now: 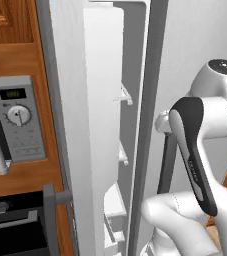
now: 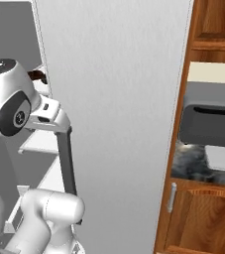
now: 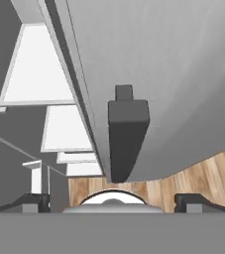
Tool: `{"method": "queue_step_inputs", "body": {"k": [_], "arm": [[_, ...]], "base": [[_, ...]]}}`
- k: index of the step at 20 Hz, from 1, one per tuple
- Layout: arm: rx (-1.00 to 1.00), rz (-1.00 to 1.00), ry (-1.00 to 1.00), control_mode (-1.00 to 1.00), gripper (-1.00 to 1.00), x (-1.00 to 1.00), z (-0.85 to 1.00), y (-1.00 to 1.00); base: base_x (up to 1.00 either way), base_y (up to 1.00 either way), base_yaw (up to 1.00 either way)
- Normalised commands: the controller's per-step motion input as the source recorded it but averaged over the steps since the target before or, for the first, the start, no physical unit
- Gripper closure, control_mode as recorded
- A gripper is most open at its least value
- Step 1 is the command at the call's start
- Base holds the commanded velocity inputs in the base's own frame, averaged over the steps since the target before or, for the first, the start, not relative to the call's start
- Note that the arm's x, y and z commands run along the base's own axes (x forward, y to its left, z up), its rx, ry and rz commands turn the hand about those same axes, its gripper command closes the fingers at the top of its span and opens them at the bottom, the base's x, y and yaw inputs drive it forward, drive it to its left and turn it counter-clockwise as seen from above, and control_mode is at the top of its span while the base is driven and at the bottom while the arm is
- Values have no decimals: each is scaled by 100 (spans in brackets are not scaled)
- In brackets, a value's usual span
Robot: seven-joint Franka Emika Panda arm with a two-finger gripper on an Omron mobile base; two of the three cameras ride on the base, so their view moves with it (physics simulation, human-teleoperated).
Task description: Take the eggplant and sweet potato out of the freezer and place them in the tupperware container on the counter. Then put the tupperware containing the vegetables back in the freezer.
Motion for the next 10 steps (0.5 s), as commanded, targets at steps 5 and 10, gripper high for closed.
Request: {"method": "queue_step_inputs", "body": {"k": [5, 10], "arm": [[0, 0, 0, 100, -100, 0, 0, 0], [3, 0, -2, -100, -100, -1, 15, 0]], "base": [[0, 52, 0], [0, 3, 0]]}}
